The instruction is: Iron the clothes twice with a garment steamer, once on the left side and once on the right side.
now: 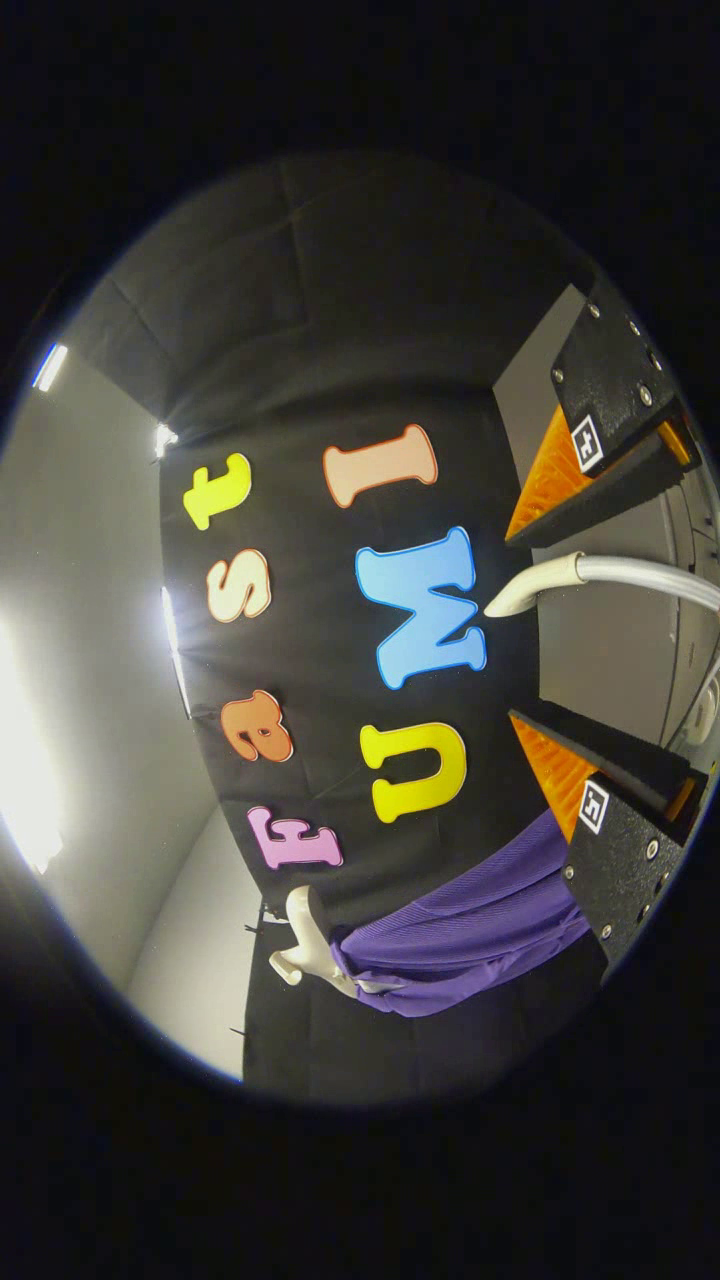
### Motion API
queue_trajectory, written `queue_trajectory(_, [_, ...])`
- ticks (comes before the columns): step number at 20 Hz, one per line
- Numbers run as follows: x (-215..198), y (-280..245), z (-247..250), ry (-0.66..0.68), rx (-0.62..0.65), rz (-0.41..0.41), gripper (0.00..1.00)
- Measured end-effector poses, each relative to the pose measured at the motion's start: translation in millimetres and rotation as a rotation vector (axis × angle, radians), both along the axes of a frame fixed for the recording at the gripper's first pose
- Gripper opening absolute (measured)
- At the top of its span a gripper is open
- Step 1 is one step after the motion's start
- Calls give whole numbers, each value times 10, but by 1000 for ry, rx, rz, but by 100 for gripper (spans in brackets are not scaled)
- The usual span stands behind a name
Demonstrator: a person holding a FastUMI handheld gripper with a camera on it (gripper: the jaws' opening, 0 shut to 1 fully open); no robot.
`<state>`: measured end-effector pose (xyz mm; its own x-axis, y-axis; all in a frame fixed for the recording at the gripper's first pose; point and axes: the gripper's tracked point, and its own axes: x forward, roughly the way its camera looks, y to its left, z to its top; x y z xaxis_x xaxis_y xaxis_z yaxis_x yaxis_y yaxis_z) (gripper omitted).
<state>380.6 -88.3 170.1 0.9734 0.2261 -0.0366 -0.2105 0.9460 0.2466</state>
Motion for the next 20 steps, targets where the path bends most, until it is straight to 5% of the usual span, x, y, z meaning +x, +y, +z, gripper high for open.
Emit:
queue_trajectory(9, [1063,3,-771,304,16,123,95])
queue_trajectory(20, [1844,24,-1467,528,129,139,95])
